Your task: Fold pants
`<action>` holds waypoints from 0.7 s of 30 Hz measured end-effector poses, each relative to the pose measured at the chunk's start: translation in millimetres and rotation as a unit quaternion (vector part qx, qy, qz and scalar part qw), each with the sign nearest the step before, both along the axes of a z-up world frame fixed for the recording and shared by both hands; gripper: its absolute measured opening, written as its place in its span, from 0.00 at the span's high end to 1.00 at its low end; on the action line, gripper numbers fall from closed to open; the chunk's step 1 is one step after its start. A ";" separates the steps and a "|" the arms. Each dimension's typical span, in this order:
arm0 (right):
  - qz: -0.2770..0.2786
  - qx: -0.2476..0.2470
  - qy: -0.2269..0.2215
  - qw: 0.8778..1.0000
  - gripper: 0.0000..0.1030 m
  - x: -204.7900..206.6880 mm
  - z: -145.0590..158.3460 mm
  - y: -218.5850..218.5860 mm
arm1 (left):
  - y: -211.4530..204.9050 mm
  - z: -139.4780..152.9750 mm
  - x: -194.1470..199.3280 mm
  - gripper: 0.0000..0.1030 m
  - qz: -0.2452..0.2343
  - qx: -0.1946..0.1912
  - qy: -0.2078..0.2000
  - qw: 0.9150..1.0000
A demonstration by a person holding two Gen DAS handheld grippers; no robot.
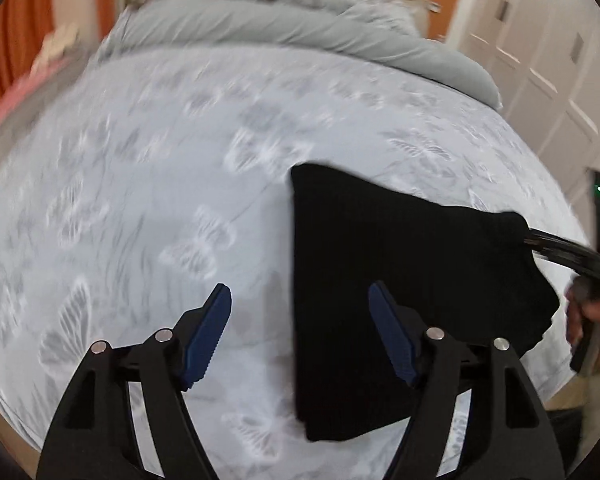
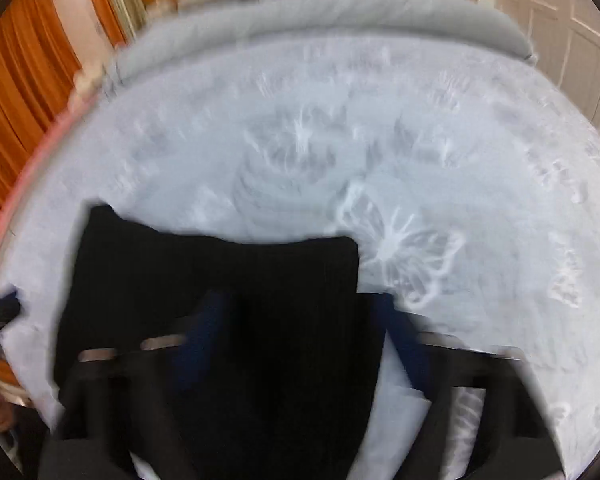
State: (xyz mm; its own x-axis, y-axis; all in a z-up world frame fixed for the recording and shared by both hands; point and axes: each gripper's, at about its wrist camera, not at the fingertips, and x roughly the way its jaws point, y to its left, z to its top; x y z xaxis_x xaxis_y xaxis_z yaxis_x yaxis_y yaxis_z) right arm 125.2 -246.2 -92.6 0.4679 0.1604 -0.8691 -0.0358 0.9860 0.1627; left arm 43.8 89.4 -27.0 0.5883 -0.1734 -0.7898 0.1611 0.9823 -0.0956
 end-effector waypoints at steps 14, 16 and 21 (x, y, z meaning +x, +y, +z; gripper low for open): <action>0.079 0.019 -0.111 0.990 0.83 -40.9 69.4 81.3 | -50.7 -14.8 -4.0 0.30 -0.027 0.098 -0.002 0.995; 0.121 0.027 -0.087 0.988 0.87 -40.3 55.6 118.1 | -38.7 -14.8 -3.2 0.23 0.000 0.105 0.002 0.995; 0.164 0.032 -0.051 0.985 0.88 -22.0 28.9 174.6 | -10.0 -12.1 -3.8 0.23 0.044 0.127 -0.003 0.991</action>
